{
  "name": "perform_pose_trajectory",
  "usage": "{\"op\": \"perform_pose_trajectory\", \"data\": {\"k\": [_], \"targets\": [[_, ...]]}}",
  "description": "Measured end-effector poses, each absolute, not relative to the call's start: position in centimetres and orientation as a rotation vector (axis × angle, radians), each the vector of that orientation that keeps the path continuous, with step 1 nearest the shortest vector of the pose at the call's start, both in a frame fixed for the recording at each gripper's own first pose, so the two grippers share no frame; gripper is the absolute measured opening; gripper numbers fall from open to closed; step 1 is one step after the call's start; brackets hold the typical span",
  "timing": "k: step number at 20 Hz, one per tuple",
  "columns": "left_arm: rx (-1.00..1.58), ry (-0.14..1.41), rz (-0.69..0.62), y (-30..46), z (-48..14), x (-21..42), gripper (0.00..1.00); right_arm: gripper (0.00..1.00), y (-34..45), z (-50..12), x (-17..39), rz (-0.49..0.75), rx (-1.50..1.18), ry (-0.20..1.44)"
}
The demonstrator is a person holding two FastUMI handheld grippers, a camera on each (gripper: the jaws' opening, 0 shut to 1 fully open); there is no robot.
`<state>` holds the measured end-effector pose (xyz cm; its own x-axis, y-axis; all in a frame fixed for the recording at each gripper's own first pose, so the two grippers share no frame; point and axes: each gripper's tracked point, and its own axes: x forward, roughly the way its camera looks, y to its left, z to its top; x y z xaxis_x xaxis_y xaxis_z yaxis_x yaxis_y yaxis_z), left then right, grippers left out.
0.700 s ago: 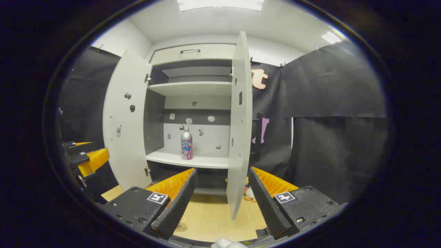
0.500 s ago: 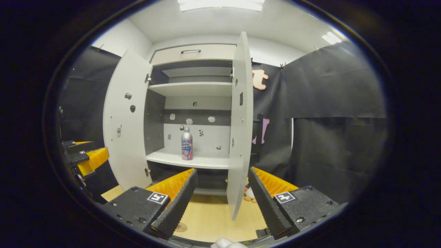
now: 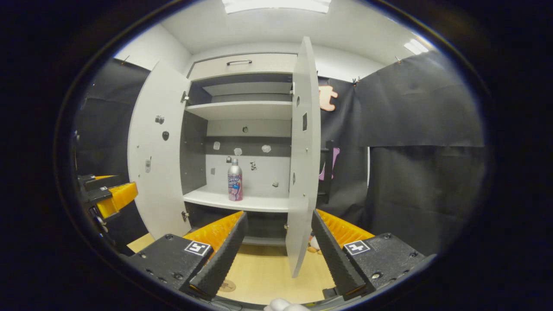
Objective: Grasp the bottle in the cabinet with the left hand and place it on the coaster, then close the right door with the right hand and the left door with the left hand.
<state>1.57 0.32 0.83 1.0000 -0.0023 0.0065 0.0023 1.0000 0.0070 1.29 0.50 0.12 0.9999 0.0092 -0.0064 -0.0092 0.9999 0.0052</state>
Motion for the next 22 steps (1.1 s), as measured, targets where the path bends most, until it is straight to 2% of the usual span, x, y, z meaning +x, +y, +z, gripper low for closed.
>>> {"op": "perform_pose_trajectory", "data": {"k": [3,7,8,16,22], "targets": [[0.003,-0.019,-0.014,0.0,1.6,3.5,0.96,0.98,0.5,0.2,1.9,0.013,0.016,0.004],[0.014,-0.06,-0.039,-1.4,3.4,7.5,0.99,0.97,0.5,0.3,2.8,0.014,0.025,0.012],[0.011,-0.073,-0.054,-2.0,4.0,9.1,0.96,0.98,0.4,0.4,3.0,0.011,0.029,0.015],[-0.024,-0.111,-0.149,-8.4,6.5,23.0,0.98,0.97,0.0,1.0,3.7,-0.021,0.024,0.017],[-0.05,-0.039,-0.126,-11.1,3.2,33.4,0.97,0.97,-1.6,1.2,4.0,-0.083,-0.012,0.026]]}}
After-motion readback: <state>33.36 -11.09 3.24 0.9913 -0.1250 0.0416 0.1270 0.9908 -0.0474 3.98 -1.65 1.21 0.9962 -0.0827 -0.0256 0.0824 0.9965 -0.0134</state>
